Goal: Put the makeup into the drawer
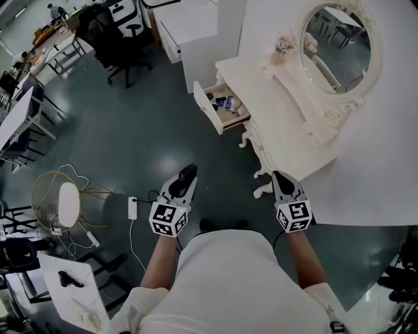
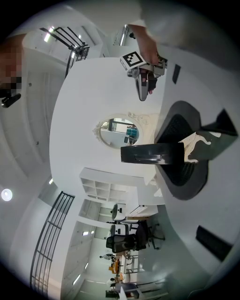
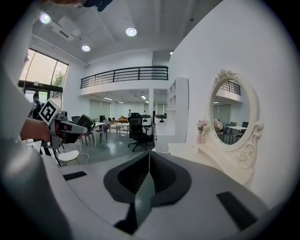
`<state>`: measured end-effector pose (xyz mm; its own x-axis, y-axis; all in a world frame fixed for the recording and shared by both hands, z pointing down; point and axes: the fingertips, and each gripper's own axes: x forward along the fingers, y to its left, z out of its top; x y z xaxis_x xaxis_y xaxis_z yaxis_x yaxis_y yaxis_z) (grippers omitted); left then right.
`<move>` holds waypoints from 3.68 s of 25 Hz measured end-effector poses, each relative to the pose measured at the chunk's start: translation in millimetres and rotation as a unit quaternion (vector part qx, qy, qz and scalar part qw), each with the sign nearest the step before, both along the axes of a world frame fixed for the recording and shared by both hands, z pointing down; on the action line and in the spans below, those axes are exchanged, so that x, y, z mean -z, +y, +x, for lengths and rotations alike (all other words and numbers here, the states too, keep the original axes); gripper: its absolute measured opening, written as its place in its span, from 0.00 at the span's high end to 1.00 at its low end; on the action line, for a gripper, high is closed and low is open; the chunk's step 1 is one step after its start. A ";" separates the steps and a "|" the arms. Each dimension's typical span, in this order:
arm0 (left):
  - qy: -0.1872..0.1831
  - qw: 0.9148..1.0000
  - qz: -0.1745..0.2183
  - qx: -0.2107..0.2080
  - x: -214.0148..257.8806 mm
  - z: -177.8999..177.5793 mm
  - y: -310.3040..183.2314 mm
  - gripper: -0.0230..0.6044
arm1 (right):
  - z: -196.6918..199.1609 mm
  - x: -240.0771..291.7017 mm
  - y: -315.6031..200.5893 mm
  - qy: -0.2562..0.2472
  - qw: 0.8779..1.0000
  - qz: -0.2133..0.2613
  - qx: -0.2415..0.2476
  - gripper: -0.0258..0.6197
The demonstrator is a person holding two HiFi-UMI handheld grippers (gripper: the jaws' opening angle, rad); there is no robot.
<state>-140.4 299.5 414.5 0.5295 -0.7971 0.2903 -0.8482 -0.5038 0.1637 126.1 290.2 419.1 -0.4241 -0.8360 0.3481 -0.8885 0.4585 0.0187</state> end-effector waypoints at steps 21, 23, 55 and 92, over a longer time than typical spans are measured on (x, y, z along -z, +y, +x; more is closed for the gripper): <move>0.005 1.000 -0.019 -0.007 -20.4 -50.4 -5.8 0.80 | -48.0 -22.6 -2.3 0.019 0.999 -0.031 0.000 0.91; 0.004 1.000 -0.021 -0.004 -23.3 -48.9 -10.8 0.80 | -48.2 -25.7 -9.2 0.020 0.999 -0.035 0.006 0.91; -0.031 0.997 -0.035 0.055 -29.8 19.7 -174.0 0.80 | 0.2 -54.4 -211.6 -0.004 0.995 -0.056 0.081 0.91; -0.038 0.998 -0.056 -0.011 -49.5 21.6 -326.9 0.80 | -22.7 -80.9 -328.4 0.009 0.994 -0.090 0.059 0.91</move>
<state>-118.8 -27.4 464.0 0.5193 -0.7457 0.4173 -0.8493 -0.5043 0.1557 103.4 -38.2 499.9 -0.5079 -0.7046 0.4956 -0.8288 0.5565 -0.0582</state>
